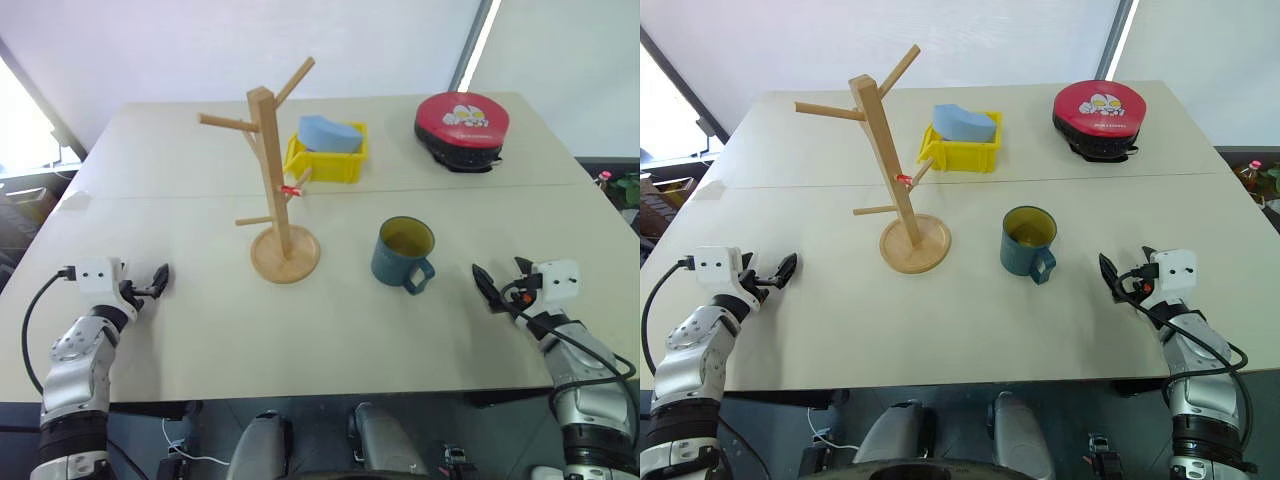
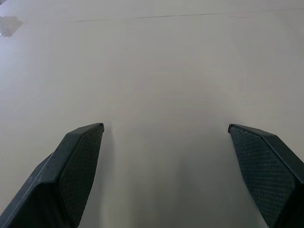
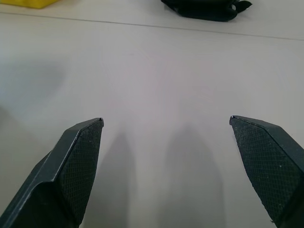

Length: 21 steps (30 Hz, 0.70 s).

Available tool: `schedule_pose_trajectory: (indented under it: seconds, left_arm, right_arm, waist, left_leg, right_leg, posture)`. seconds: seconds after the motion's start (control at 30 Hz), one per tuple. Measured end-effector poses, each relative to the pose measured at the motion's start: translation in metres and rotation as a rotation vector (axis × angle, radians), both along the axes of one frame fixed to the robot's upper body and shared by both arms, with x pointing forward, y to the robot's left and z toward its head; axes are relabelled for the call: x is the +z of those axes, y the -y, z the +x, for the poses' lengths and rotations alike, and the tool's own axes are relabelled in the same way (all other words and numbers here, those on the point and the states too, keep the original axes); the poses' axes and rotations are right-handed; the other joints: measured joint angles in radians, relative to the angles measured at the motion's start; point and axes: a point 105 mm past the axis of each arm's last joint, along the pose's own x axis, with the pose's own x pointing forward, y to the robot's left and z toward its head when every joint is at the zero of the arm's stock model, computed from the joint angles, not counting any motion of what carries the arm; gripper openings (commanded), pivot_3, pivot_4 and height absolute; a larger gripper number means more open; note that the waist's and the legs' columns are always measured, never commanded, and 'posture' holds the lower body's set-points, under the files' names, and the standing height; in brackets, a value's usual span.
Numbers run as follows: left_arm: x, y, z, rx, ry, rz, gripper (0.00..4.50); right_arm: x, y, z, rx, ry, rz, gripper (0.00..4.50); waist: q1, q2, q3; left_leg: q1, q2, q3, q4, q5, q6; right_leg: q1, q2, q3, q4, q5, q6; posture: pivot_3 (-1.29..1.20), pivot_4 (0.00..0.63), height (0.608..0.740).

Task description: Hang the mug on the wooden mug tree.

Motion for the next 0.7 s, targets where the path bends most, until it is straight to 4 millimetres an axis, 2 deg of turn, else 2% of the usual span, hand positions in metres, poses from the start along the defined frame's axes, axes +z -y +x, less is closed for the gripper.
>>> schedule_pose_trajectory:
  seconds: [0.27, 0.43, 0.5, 0.7]
  left_arm:
    - [0.0, 0.005, 0.0, -0.009, 0.006, -0.021, 4.5]
    - [-0.002, 0.016, -0.005, -0.073, 0.006, -0.04, 4.5]
    - [-0.001, 0.026, -0.007, -0.135, 0.013, -0.051, 4.5]
    - [0.013, 0.071, -0.014, -0.438, 0.042, -0.072, 4.5]
  right_arm:
    - [-0.001, 0.0, -0.002, -0.001, -0.001, -0.008, 4.42]
    - [-0.002, 0.001, -0.015, 0.002, -0.012, -0.029, 4.42]
    - [0.003, -0.002, -0.018, 0.015, 0.0, -0.037, 4.42]
    - [0.011, -0.018, -0.04, 0.127, -0.032, -0.056, 4.42]
  waist:
    - [0.001, 0.0, 0.0]
    - [0.001, 0.0, 0.0]
    - [0.001, 0.0, 0.001]
    - [0.003, 0.0, 0.001]
  left_leg:
    - [0.0, 0.0, 0.0, 0.0, 0.0, 0.0]
    - [-0.001, 0.0, 0.0, 0.0, 0.0, 0.0]
    - [0.0, 0.0, 0.0, 0.0, 0.0, 0.0]
    - [-0.001, 0.0, 0.0, -0.001, 0.0, 0.0]
  right_leg:
    - [0.0, 0.0, 0.0, 0.0, 0.0, 0.0]
    - [0.0, -0.001, 0.0, -0.001, 0.0, 0.0]
    - [0.0, -0.001, 0.0, -0.001, 0.0, 0.0]
    - [0.0, -0.001, 0.0, -0.002, -0.002, -0.004]
  posture:
    - [0.0, 0.15, 0.74]
    - [0.0, 0.15, 0.74]
    - [0.0, 0.15, 0.74]
    - [0.0, 0.15, 0.74]
